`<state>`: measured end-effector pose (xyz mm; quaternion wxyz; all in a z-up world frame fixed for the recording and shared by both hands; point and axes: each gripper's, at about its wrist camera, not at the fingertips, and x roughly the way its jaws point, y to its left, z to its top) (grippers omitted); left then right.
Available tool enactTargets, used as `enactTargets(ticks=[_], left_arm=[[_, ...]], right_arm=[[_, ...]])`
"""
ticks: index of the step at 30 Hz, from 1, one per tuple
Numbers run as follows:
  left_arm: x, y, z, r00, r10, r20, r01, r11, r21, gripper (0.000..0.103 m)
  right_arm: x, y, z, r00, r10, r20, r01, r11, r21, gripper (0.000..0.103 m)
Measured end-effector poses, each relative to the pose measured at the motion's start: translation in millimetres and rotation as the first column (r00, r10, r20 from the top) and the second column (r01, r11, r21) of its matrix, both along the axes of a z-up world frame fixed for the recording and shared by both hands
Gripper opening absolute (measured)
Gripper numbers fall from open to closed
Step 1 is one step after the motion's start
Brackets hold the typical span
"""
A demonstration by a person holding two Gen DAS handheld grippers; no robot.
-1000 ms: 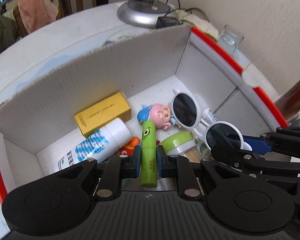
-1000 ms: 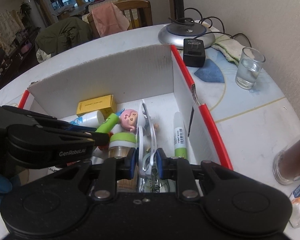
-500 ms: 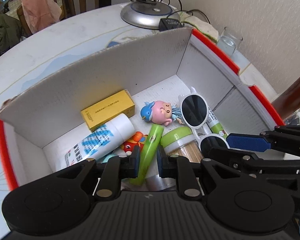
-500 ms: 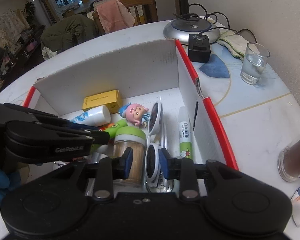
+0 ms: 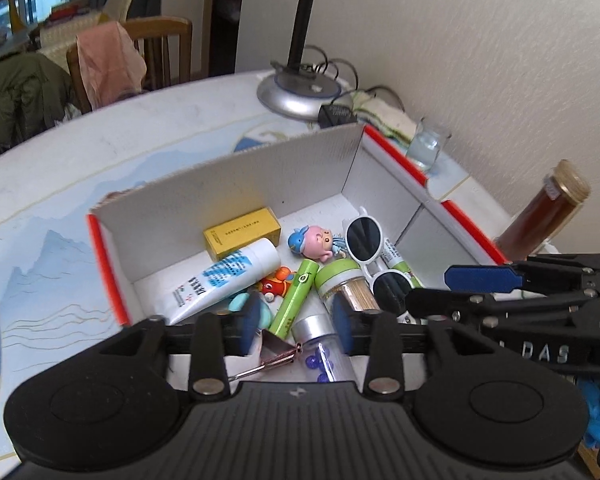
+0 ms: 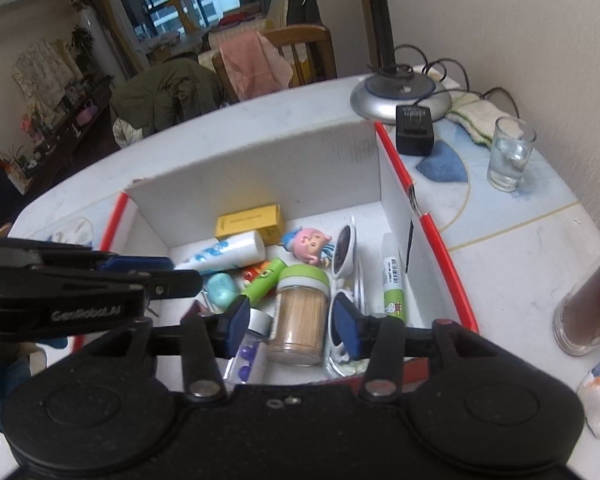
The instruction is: Organize rigid objects
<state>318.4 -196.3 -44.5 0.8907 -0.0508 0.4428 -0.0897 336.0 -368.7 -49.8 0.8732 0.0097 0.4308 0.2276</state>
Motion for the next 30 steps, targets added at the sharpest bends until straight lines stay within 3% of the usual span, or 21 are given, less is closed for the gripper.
enactTargets(ticks=[2, 7, 10, 18, 30], left_arm=[[-13.0, 5.3, 8.0, 0.999, -0.003, 0.033, 0.003, 1.0, -0.001, 0.056], [-46.0, 20.9, 25.8, 0.996, -0.003, 0.088, 0.005, 1.0, -0.023, 0.057], [-66.2, 30.8, 36.1, 0.992, -0.003, 0.124, 0.006, 1.0, -0.024, 0.064], [-115.5, 53.1, 53.1, 0.979, 0.018, 0.204, -0.013, 1.0, -0.023, 0.065], [-160.0, 74.9, 60.3, 0.966, 0.032, 0.256, -0.026, 0.999, -0.025, 0.083]], right_arm=[[-7.4, 1.8, 6.3, 1.0, -0.014, 0.011, 0.014, 1.0, 0.016, 0.048], [-31.6, 9.8, 22.2, 0.998, -0.027, 0.054, 0.025, 0.999, 0.044, 0.056], [-49.3, 15.2, 29.6, 0.997, -0.026, 0.078, 0.021, 0.998, 0.06, 0.06], [-97.6, 29.4, 46.1, 0.99, -0.014, 0.141, 0.001, 0.996, 0.094, 0.067], [-146.6, 37.5, 53.1, 0.974, -0.098, 0.204, 0.065, 0.984, 0.165, 0.095]])
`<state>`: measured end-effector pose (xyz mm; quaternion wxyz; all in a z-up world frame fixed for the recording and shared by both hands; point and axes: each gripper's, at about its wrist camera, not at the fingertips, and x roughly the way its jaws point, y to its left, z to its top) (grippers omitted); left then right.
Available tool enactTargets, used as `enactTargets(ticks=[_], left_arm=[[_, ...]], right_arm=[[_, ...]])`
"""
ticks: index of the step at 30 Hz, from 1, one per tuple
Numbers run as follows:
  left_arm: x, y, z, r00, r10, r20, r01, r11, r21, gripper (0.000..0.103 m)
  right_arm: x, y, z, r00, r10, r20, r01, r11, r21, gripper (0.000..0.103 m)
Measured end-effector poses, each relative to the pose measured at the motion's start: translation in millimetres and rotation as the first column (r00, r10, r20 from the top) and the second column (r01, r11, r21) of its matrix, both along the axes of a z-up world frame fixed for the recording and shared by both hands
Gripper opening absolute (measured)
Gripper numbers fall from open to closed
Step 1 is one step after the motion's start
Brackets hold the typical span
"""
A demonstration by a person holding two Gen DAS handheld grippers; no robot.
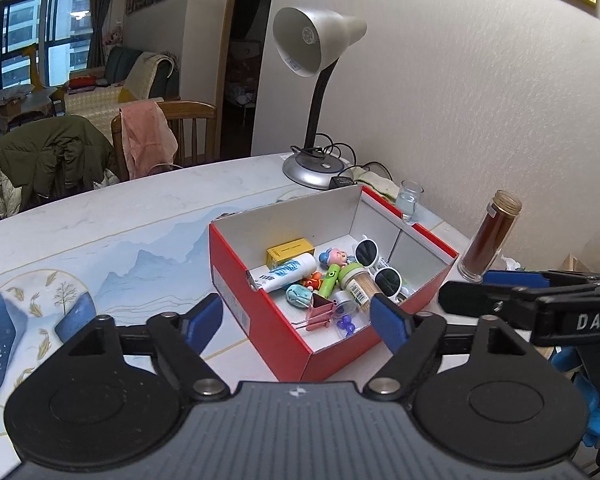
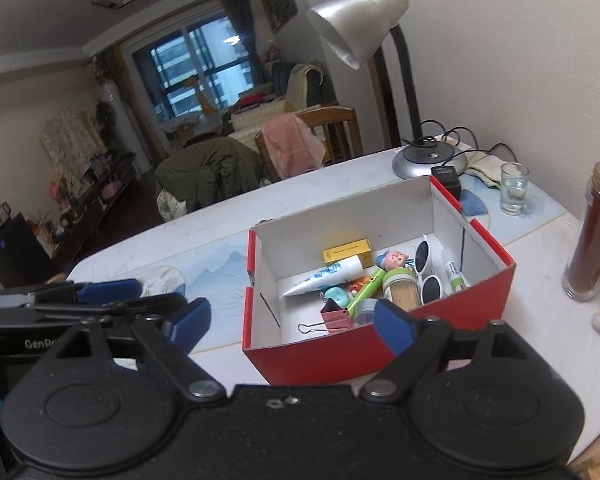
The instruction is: Organize rigid objects
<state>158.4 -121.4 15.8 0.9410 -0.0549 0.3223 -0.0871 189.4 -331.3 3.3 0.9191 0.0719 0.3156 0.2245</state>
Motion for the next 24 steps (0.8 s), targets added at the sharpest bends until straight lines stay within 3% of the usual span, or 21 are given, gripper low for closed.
enactTargets(ticks=[3, 7, 9, 24], left_arm=[[-2.5, 4.7, -0.7, 1.0, -0.001, 0.001, 0.001, 1.0, -0.007, 0.085], [-6.2, 6.7, -2.8, 1.0, -0.004, 0.005, 0.004, 1.0, -0.013, 0.087], [-6.7, 7.1, -4.7, 1.0, -0.005, -0.003, 0.005, 1.0, -0.014, 0.102], [-18.6, 4.8, -6.2, 0.999, -0.008, 0.039, 0.01, 0.999, -0.042, 0.103]], right_arm=[[-7.7, -0.7, 1.4, 0.999, -0.03, 0.018, 0.03, 0.999, 0.013, 0.102], [-14.2, 0.1, 1.8, 0.998, -0.053, 0.024, 0.052, 0.998, 0.019, 0.103], [-17.5, 0.3, 1.0, 0.998, -0.066, 0.021, 0.066, 0.998, 0.017, 0.103], [-34.3, 7.5, -0.6, 0.995, -0.092, 0.037, 0.093, 0.996, -0.015, 0.103]])
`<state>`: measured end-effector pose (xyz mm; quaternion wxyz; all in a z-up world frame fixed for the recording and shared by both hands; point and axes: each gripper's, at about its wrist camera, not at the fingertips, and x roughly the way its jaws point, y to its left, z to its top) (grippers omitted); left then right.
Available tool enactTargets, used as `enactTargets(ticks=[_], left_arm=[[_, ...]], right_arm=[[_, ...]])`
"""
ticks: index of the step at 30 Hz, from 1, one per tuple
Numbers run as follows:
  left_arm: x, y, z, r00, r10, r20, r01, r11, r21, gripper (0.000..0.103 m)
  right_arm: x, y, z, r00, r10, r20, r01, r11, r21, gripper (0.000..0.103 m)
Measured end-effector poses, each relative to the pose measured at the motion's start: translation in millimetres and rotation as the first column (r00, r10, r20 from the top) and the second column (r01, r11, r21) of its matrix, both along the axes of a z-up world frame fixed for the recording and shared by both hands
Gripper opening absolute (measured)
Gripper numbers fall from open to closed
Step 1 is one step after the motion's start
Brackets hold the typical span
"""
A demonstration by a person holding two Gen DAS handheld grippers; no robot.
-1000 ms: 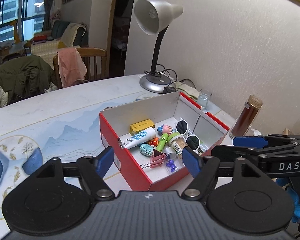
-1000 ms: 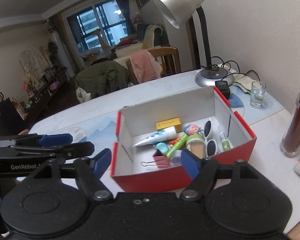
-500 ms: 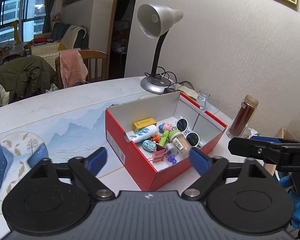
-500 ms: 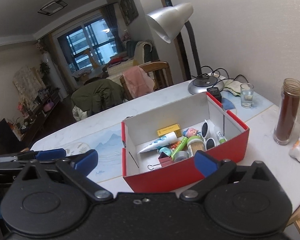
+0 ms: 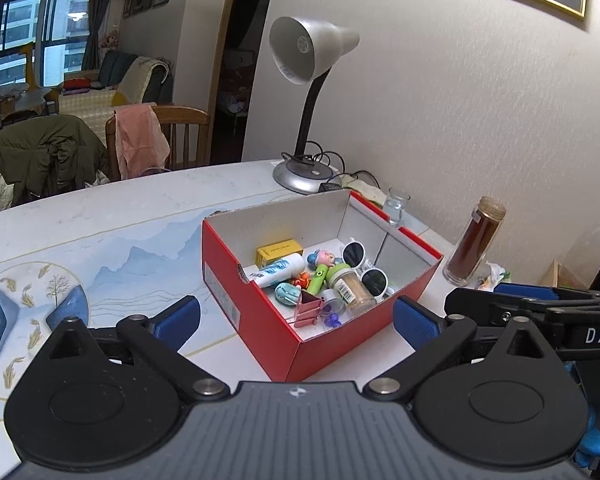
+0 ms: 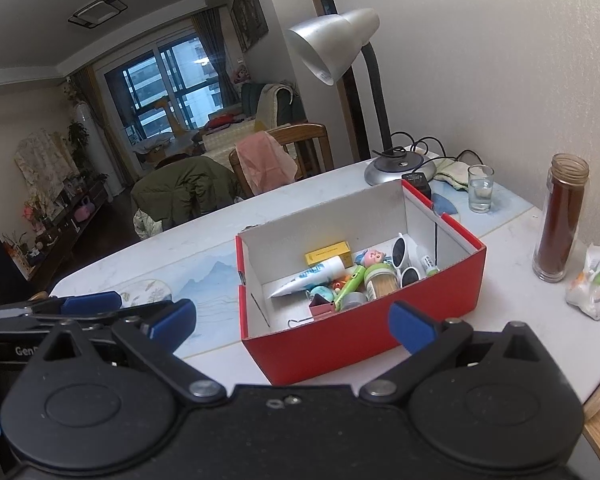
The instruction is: Organize rigid objects
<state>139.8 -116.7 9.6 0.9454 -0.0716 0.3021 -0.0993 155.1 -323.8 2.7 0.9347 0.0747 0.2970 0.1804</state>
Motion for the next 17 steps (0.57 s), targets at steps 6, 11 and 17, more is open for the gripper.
enactTargets(ticks=[6, 11, 17], left_arm=[[-2.2, 0.3, -0.3, 1.0, 0.018, 0.008, -0.018, 1.0, 0.008, 0.103], [-2.4, 1.1, -0.8, 1.0, 0.028, 0.008, -0.028, 1.0, 0.013, 0.103], [-0.8, 2.5, -1.2, 0.999, 0.038, 0.003, -0.038, 0.999, 0.018, 0.103]], right_arm=[[-0.2, -0.9, 0.8, 1.0, -0.005, -0.002, 0.005, 1.0, 0.008, 0.103], [0.3, -0.7, 0.4, 1.0, -0.008, -0.005, 0.008, 1.0, 0.001, 0.103], [-0.4, 1.2, -1.8, 1.0, -0.011, -0.013, 0.011, 1.0, 0.004, 0.103]])
